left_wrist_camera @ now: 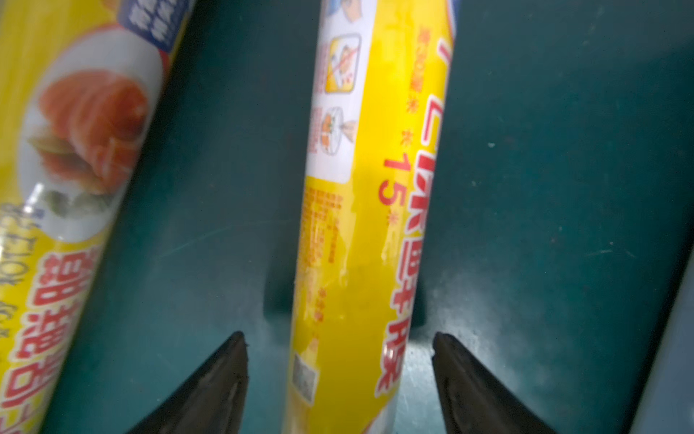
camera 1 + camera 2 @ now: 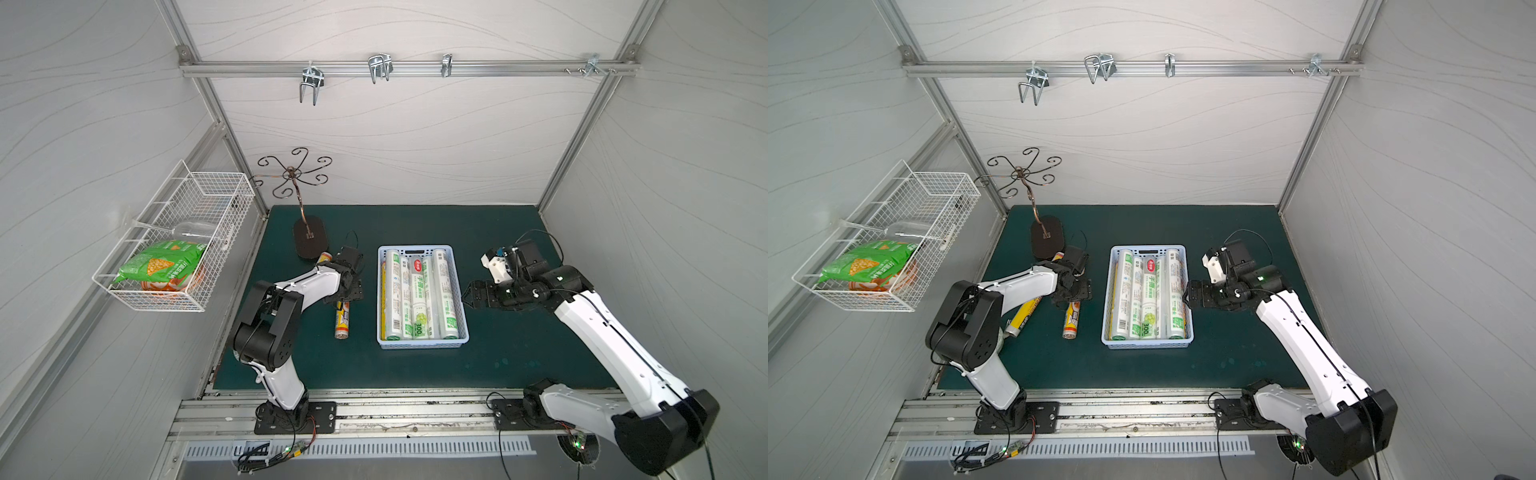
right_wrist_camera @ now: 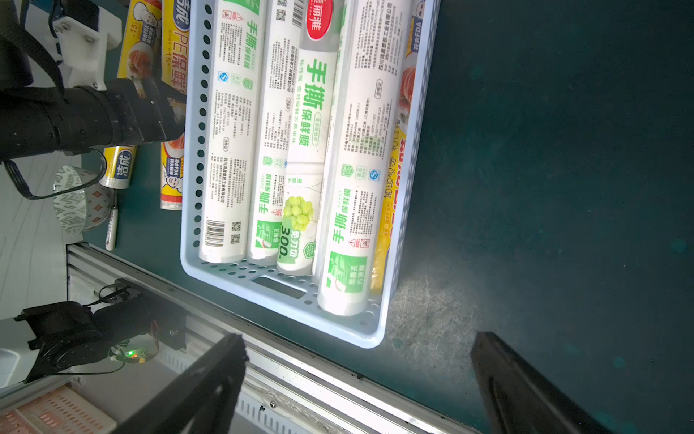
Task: Put the plastic wrap into the basket
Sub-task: Pick up the plastic wrap from the center of the board.
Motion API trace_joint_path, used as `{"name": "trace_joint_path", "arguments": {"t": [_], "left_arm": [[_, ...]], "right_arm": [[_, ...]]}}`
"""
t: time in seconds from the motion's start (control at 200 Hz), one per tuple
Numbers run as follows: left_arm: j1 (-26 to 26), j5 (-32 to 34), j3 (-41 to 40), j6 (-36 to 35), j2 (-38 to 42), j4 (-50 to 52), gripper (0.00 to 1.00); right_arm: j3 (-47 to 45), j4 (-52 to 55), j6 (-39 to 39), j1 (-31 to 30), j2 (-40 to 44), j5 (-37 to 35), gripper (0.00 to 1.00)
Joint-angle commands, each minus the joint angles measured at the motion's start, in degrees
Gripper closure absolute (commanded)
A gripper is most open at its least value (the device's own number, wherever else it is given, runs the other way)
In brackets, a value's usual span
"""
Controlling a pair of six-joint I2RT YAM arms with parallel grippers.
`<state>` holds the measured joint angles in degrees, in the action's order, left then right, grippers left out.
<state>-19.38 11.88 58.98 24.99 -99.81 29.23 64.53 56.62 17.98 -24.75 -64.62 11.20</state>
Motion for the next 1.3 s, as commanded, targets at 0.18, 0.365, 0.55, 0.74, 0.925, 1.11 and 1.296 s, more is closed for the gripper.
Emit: {"name": "trace_joint_path", "arguments": {"t": [0.18, 0.365, 0.55, 0.74, 0.925, 1.11, 1.296], "left_arm": [[0.57, -3.75, 2.13, -0.83, -2.14, -1.00, 0.46], [0.57, -5.40, 2.01, -1.52, -1.03, -1.21, 0.65], [0.48, -8.69, 1.38, -0.42, 2.78, -0.52, 0.69], [0.23, -7.26, 2.12, 3.13, 9.67, 3.98, 0.70], [-0.90, -7.75, 3.91, 5.72, 17.75, 7.88, 0.70], [-3.73, -8.28, 7.05, 8.58, 22.98, 11.06, 0.69], [-9.84, -6.74, 9.60, 12.27, 25.01, 10.40, 0.69]], "right_arm": [[0.02, 2.09, -0.89, 0.66, -1.34, -0.05, 0.01], [0.24, 2.05, -0.73, 0.66, -1.45, 0.49, 0.01], [-0.12, 1.38, -0.12, 0.67, -1.77, 1.45, 0.01], [-0.66, 1.01, 0.86, 0.66, -1.01, 1.80, 0.01], [-2.14, -0.80, 2.26, 0.65, -0.07, 3.64, 0.01], [-2.31, -0.87, 2.67, 0.67, 0.35, 3.92, 0.01], [-2.65, -0.81, 2.80, 0.67, 1.07, 3.49, 0.01]]}}
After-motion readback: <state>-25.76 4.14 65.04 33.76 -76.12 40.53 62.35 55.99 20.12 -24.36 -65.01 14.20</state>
